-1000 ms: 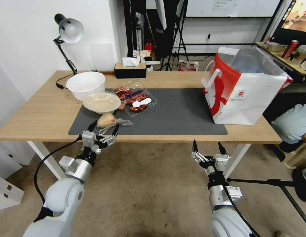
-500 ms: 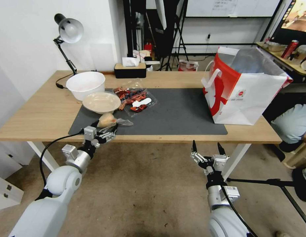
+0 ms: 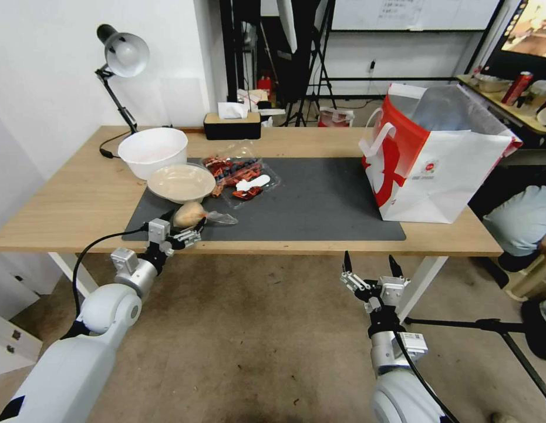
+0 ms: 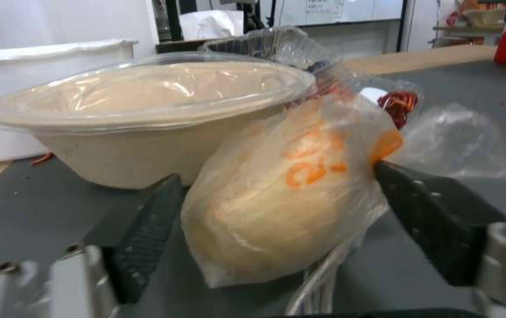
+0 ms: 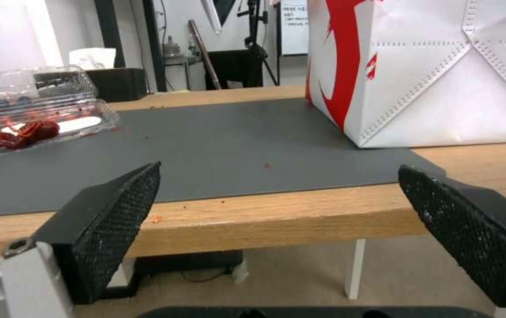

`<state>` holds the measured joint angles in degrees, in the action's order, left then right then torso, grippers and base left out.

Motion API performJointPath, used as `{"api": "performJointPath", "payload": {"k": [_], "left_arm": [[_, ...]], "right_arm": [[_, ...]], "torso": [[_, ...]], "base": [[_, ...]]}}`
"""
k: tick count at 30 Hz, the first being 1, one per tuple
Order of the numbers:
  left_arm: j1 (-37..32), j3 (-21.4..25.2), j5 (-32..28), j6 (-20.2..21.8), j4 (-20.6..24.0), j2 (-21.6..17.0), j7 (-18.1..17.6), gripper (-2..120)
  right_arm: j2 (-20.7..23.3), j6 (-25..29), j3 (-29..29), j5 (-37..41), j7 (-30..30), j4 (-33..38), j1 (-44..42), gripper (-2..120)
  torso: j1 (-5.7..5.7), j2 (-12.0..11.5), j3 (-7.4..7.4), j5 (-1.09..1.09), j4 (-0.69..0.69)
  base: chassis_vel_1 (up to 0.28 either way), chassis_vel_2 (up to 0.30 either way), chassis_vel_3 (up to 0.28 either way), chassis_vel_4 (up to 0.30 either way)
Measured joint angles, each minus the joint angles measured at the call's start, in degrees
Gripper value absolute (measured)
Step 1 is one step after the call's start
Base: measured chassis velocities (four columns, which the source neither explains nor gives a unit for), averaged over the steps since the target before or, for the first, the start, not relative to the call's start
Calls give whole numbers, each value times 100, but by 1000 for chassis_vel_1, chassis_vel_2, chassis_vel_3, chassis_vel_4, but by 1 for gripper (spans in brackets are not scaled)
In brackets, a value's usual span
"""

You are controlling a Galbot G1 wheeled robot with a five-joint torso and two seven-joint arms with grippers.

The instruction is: Pick up the trash from the table and place it into the takeout bag.

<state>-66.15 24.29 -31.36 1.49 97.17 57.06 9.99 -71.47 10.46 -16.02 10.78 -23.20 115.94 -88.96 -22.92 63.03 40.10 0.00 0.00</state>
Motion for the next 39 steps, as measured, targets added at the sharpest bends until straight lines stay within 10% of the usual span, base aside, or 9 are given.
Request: {"api": "performJointPath", "payload": {"k": [22, 39], "left_arm": [[-119, 88, 167, -207, -22, -233, 475, 3], [-188, 228, -223, -769, 440, -492, 1503, 3]], "right_arm": [[-52, 29, 11, -43, -16, -65, 19, 100], [-50, 43, 5, -43, -25, -94, 31, 100]], "torso": [[0, 0, 0, 0, 0], [0, 0, 0, 0, 0]], "base": [[0, 0, 0, 0], [0, 0, 0, 0]]}}
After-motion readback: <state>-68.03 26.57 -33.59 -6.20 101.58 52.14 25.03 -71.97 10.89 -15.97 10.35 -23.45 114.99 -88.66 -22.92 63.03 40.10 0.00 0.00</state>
